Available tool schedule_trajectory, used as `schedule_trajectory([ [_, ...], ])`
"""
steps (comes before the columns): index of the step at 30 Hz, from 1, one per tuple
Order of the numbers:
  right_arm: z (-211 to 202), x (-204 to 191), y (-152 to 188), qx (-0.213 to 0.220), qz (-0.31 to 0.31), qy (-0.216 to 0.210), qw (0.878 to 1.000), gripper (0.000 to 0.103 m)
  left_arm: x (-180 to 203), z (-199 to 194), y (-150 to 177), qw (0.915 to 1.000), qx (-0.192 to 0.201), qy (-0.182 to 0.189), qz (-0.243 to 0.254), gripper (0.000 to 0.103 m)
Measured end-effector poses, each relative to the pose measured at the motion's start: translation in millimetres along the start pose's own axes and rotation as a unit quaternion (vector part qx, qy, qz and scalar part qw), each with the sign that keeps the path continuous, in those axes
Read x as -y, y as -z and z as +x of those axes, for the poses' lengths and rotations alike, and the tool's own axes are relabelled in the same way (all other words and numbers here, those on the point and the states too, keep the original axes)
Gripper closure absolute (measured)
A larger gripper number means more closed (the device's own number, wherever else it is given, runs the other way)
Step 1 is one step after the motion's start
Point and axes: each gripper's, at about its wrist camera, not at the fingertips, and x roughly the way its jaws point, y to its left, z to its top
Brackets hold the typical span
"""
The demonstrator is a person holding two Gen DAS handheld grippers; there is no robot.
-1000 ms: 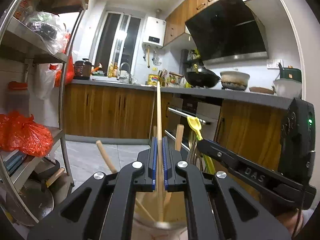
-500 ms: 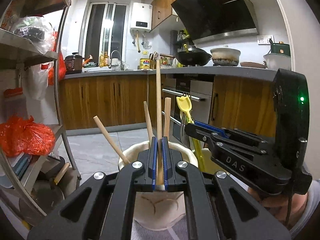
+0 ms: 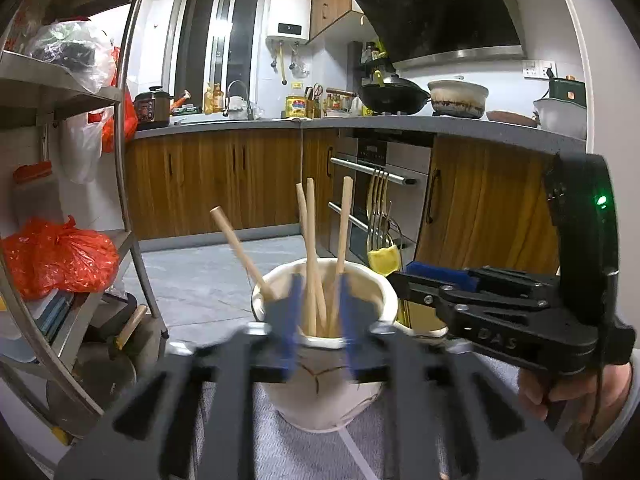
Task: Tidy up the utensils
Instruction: 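Release the chopstick into the tall cup while the right gripper releases the yellow spoon into the short cup, then move both grippers back toward the last chopstick and green spoon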
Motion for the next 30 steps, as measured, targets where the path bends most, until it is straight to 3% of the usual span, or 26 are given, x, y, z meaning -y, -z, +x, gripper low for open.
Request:
schedule_trajectory([
  [1,-5,0,0,0.002,0.003,-0.001,1.000,0.071,0,-4,-1,1.0000,0.004,0.000,-0.004,0.055],
  [3,-18,1,1,0.007,0.014,-0.001,1.000,0.068,1,-13,-2,0.9999,0.012,0.003,-0.008,0.054],
  [6,-40,0,5,0.011,0.024,0.007,1.000,0.048,5,-26,0,0.9998,0.015,0.003,-0.008,0.044],
  [8,-52,0,8,0.014,0.025,0.017,0.999,0.042,7,-34,1,0.9998,0.015,0.000,-0.011,0.039],
  [10,-63,2,11,0.014,0.033,0.031,0.999,0.024,8,-42,3,0.9998,0.013,-0.001,-0.012,0.036],
  [13,-81,8,16,0.019,0.047,0.044,0.998,0.009,9,-58,7,0.9997,0.019,-0.007,-0.012,0.023],
  [17,-102,14,24,0.032,0.072,0.047,0.996,0.006,9,-76,13,0.9995,0.021,-0.017,-0.016,0.006],
  [30,-112,10,54,0.020,0.052,0.060,0.997,0.005,20,-112,45,0.9978,-0.025,-0.036,-0.050,0.006],
])
